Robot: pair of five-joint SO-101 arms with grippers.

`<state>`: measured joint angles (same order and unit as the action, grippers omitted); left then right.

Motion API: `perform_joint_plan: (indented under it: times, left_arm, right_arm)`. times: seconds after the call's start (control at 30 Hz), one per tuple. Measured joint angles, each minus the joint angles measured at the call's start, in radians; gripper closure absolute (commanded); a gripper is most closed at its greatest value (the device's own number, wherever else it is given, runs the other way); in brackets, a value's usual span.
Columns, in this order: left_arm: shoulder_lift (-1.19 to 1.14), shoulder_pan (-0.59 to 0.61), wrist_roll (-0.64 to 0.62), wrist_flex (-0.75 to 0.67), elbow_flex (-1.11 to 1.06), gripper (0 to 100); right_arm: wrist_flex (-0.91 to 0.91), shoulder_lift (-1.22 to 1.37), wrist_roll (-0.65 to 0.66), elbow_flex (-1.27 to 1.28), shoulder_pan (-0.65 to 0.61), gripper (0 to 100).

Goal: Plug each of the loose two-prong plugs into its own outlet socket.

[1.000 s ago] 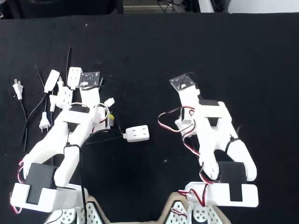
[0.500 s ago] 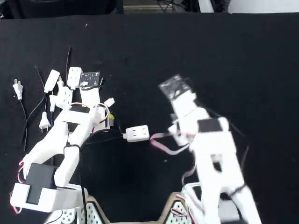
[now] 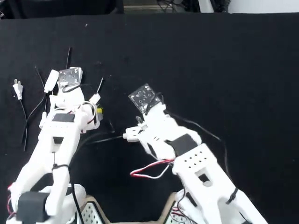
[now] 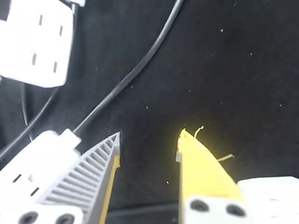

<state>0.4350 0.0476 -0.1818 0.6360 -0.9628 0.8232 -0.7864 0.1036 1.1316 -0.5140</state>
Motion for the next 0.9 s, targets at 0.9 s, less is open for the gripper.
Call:
perform_joint_plan:
  times: [0.9]
  left_arm:
    - [0.069, -0.025, -0.052, -0.175, -0.077, 80]
  right_arm:
    - [-0.041, 0.281, -0.006, -0.066, -0.068, 98.8]
